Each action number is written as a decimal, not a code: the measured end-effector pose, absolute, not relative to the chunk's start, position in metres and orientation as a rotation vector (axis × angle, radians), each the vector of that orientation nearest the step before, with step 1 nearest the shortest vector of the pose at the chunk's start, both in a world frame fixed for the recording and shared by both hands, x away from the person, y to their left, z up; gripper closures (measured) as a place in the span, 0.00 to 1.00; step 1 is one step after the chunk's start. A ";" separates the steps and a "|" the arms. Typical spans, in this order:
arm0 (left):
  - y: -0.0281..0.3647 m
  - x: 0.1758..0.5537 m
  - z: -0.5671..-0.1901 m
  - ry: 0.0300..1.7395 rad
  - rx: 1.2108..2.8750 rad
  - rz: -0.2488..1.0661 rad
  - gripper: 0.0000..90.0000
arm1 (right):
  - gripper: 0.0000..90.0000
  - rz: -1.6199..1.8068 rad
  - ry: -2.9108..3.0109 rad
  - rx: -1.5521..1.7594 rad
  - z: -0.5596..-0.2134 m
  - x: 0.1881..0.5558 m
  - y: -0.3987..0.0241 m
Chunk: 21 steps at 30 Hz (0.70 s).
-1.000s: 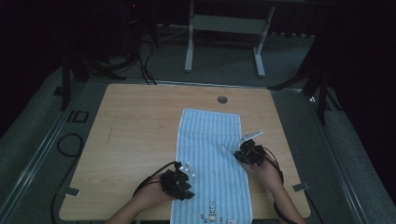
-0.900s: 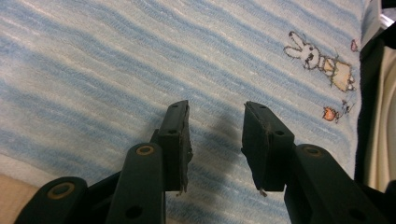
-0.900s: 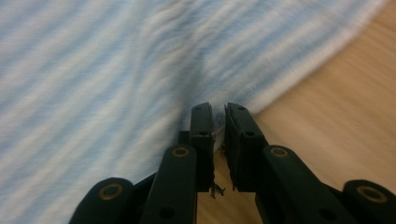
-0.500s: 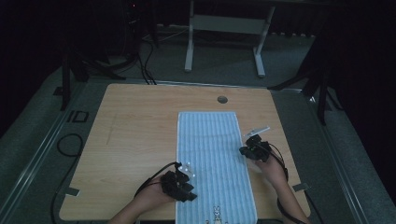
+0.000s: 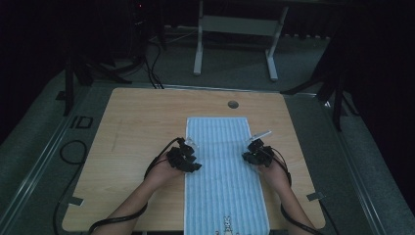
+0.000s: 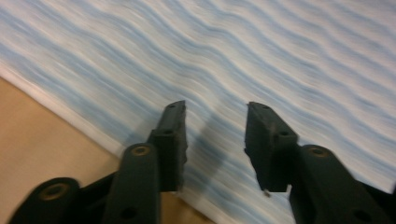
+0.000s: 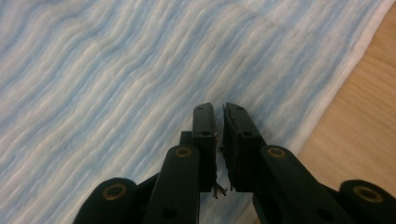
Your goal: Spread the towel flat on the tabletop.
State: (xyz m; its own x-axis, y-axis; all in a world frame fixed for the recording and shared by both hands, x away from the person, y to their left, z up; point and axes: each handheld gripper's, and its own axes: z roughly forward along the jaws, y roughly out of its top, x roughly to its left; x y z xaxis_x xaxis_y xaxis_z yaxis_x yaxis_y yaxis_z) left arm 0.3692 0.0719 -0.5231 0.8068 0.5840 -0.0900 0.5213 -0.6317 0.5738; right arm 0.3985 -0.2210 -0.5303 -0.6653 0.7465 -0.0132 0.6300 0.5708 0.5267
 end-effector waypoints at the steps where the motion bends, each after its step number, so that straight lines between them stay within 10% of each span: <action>1: 0.071 0.374 -0.523 0.812 2.393 0.156 0.64 | 0.92 0.727 2.565 1.153 -0.530 0.401 -0.220; 21: 0.054 0.436 -0.537 0.901 2.408 0.210 0.64 | 0.93 0.735 2.505 1.261 -0.533 0.434 -0.231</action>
